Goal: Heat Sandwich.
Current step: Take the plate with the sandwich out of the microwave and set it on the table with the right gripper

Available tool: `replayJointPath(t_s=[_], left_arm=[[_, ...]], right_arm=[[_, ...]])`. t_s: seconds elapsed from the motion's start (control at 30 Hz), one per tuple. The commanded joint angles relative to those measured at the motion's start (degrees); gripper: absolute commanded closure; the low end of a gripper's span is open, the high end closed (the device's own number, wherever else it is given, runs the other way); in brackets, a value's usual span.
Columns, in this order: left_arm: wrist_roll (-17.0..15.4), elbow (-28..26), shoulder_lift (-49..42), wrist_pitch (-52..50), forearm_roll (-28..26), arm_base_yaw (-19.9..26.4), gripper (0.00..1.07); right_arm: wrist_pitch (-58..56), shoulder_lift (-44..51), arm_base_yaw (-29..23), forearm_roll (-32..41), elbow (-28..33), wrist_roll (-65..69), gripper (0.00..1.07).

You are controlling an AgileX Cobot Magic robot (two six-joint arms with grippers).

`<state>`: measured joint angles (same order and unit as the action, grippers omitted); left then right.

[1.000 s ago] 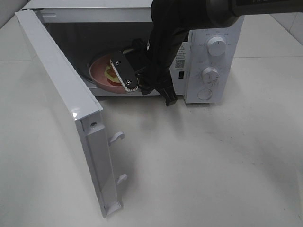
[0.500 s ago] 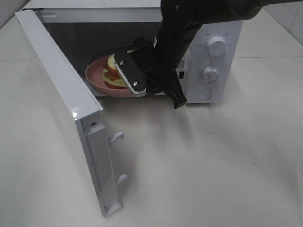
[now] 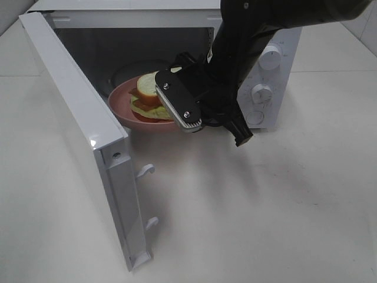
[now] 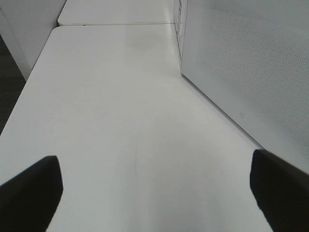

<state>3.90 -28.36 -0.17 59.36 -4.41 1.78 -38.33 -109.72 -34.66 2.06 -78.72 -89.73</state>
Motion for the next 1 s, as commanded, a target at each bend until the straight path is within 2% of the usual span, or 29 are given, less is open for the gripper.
replayJointPath(t_s=[0.03,0.7,1.0], left_arm=[[-0.23,0.11,-1.26,-0.40,-0.23,0.23,0.05],[-0.23,0.11,-1.26,-0.40,-0.23,0.23,0.05],[-0.23,0.11,-1.26,-0.40,-0.23,0.23,0.05]], right_arm=[[1.72,3.09,0.46,-1.60,2.35,1.09,1.07],[4.24,14.09,0.46,-1.66,14.09,1.15,1.07],[4.93,19.77,0.46,-1.66,21.43,1.20,1.07]])
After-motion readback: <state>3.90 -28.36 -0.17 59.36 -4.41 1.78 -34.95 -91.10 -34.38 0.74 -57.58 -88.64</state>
